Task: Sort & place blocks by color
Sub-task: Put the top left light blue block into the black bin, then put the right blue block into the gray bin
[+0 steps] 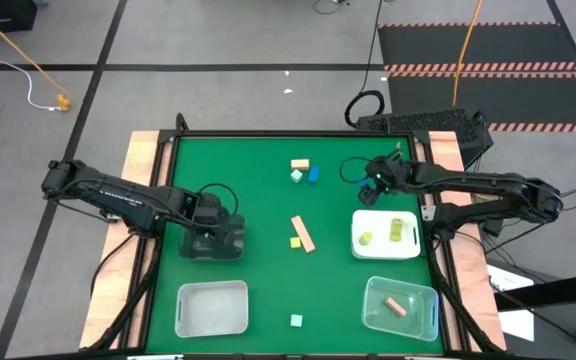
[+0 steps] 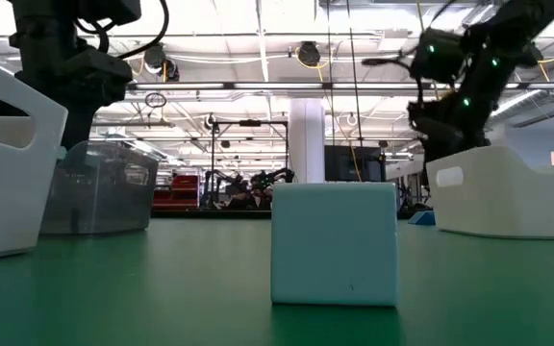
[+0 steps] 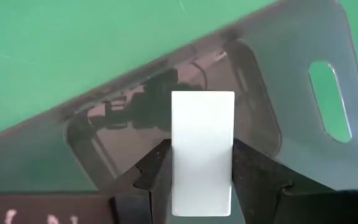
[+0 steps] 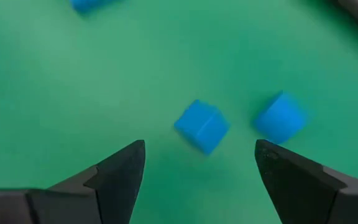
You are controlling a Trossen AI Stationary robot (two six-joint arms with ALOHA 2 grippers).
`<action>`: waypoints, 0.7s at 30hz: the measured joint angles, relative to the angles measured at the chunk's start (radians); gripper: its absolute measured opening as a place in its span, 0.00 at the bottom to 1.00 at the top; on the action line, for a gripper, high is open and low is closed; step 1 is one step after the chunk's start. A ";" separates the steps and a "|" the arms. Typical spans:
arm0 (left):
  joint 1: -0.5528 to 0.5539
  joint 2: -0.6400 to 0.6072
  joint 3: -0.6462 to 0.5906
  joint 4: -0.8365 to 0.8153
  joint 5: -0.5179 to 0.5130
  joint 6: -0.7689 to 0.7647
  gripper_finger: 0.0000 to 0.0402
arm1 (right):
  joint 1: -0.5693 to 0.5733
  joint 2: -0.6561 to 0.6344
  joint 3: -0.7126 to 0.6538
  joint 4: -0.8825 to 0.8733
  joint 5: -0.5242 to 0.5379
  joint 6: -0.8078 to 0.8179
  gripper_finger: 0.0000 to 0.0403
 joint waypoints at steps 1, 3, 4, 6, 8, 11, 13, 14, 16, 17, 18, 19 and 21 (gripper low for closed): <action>0.004 0.000 0.000 0.000 -0.001 0.000 0.36 | -0.003 0.000 -0.028 0.025 -0.020 0.020 0.73; 0.011 0.000 0.000 0.000 -0.001 0.004 0.36 | -0.005 0.000 -0.078 0.070 -0.034 0.073 0.73; 0.015 0.000 0.000 0.000 -0.001 0.004 0.37 | -0.005 0.000 -0.095 0.088 -0.035 0.092 0.73; 0.024 0.000 0.000 0.000 -0.001 0.013 0.40 | -0.005 0.000 -0.112 0.107 -0.028 0.105 0.73; 0.032 0.000 0.000 -0.001 -0.002 0.039 0.46 | -0.005 0.000 -0.113 0.115 -0.023 0.096 0.73; 0.048 0.000 0.000 -0.001 -0.002 0.062 0.55 | -0.005 0.000 -0.113 0.161 -0.022 0.070 0.73; 0.060 0.000 0.000 -0.001 -0.002 0.065 0.62 | -0.005 0.000 -0.113 0.199 -0.022 0.045 0.73; 0.066 0.000 0.000 -0.001 -0.002 0.065 0.65 | -0.005 0.000 -0.113 0.217 -0.023 0.032 0.73; 0.075 0.000 0.000 0.001 -0.002 0.071 0.71 | -0.005 0.000 -0.113 0.249 -0.023 -0.009 0.73; 0.079 0.000 0.000 0.003 -0.002 0.073 0.73 | -0.005 0.000 -0.113 0.260 -0.023 -0.039 0.73; 0.084 0.000 0.000 0.004 -0.002 0.073 0.75 | -0.005 0.000 -0.113 0.268 -0.023 -0.073 0.73; 0.088 0.000 0.000 0.006 -0.001 0.073 0.77 | -0.005 0.000 -0.113 0.269 -0.023 -0.112 0.73; 0.096 0.000 0.000 0.010 0.010 0.071 0.80 | -0.006 0.000 -0.113 0.259 -0.023 -0.208 0.73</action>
